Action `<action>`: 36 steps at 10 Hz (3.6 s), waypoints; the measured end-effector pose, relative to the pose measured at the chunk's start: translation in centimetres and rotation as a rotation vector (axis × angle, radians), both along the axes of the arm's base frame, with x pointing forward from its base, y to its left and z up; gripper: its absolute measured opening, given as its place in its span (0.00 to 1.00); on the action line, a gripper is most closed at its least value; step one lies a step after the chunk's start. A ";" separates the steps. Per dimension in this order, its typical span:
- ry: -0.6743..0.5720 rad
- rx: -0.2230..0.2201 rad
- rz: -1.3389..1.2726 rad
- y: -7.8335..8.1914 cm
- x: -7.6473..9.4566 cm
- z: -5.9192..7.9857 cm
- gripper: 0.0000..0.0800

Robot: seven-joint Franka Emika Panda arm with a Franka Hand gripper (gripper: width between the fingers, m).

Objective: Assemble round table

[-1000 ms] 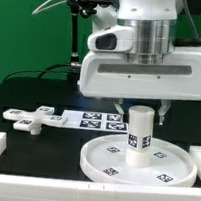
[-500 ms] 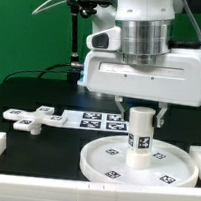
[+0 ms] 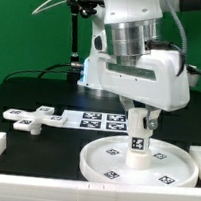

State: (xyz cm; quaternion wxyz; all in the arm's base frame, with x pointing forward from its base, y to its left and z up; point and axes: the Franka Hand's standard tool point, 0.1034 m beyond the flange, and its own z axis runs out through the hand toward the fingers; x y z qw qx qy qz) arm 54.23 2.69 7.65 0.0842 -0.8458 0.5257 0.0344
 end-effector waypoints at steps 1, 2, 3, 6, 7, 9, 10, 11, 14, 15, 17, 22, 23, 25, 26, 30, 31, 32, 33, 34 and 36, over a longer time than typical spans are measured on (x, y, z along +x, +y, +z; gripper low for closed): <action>0.010 0.020 -0.085 -0.1 0.0 0.0 0.51; 0.028 0.048 -0.188 -0.2 0.0 0.0 0.51; 0.059 0.067 -0.295 -0.3 -0.1 0.0 0.51; 0.111 0.077 -0.478 -0.1 -0.1 0.1 0.51; 0.110 0.076 -0.487 -0.1 -0.1 0.0 0.51; 0.099 0.074 -0.416 0.0 -0.2 0.0 0.71; 0.121 0.070 -0.317 0.5 -0.3 0.2 0.78; 0.083 0.069 -0.241 0.3 0.2 0.3 0.78; 0.020 0.047 0.077 0.9 0.2 0.5 0.81; 0.003 0.045 0.160 0.8 0.2 0.5 0.81; -0.024 0.038 0.302 0.8 0.2 0.4 0.81; -0.101 -0.027 0.819 1.2 0.5 0.7 0.81; -0.117 -0.028 0.914 1.1 0.5 0.7 0.81; -0.136 -0.030 1.028 1.1 0.5 0.6 0.81; -0.154 -0.035 1.126 1.0 0.5 0.6 0.81; -0.228 -0.115 1.579 1.3 1.1 0.9 0.81; -0.232 -0.115 1.624 1.1 1.1 0.8 0.81; -0.237 -0.115 1.663 1.0 1.1 0.8 0.81; -0.247 -0.116 1.741 0.9 1.1 0.8 0.81; -0.256 -0.117 1.810 0.9 1.1 0.7 0.81; -0.261 -0.143 1.982 0.9 1.3 0.8 0.81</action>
Offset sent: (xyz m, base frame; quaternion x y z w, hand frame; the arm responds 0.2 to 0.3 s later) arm -0.0041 -0.0048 -0.0027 -0.0453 -0.0315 0.2659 0.9624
